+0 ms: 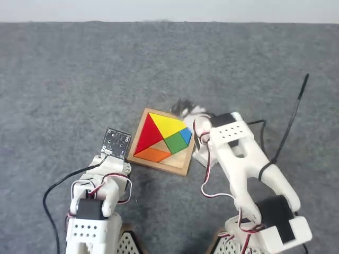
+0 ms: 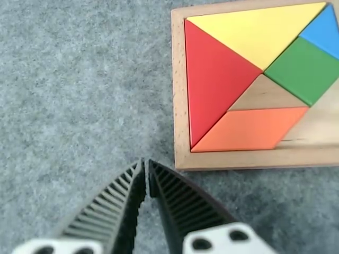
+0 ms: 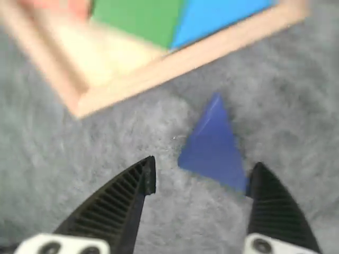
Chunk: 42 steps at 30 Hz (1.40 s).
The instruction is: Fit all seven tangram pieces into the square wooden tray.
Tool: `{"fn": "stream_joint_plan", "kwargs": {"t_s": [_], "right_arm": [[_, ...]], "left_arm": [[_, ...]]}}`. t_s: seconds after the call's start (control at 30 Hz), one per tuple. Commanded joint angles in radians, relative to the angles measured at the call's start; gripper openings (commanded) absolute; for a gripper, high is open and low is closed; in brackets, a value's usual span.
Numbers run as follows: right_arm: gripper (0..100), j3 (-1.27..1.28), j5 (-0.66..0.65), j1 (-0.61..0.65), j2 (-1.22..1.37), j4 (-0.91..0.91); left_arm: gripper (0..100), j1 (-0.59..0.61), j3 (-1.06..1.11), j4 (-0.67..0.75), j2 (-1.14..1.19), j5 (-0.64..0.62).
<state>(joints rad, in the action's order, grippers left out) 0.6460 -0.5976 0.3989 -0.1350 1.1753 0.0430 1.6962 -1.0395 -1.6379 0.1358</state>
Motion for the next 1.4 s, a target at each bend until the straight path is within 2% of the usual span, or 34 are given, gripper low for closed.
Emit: {"fn": "stream_joint_plan", "kwargs": {"t_s": [0.0, 0.2, 0.53, 0.83, 1.1, 1.37], "right_arm": [[29.6, -0.003, -0.147, -0.018, -0.012, -0.008], [28.8, -0.002, -0.112, -0.015, 0.058, -0.081], [27.0, -0.008, -0.273, -0.101, 0.13, -0.082], [27.0, 0.0, -0.273, -0.101, 0.13, -0.125], [15.0, 0.0, -0.281, -0.097, 0.131, -0.13], [11.9, -0.018, -0.275, -0.094, 0.097, -0.096]], "left_arm": [[1, 0.003, -0.007, -0.005, -0.012, -0.008], [1, 0.003, -0.007, -0.005, -0.012, -0.008], [1, 0.003, -0.007, -0.005, -0.012, -0.008], [1, 0.003, -0.007, -0.005, -0.012, -0.008], [1, 0.003, -0.007, -0.005, -0.012, -0.008], [1, 0.003, -0.007, -0.005, -0.012, -0.008]]}}
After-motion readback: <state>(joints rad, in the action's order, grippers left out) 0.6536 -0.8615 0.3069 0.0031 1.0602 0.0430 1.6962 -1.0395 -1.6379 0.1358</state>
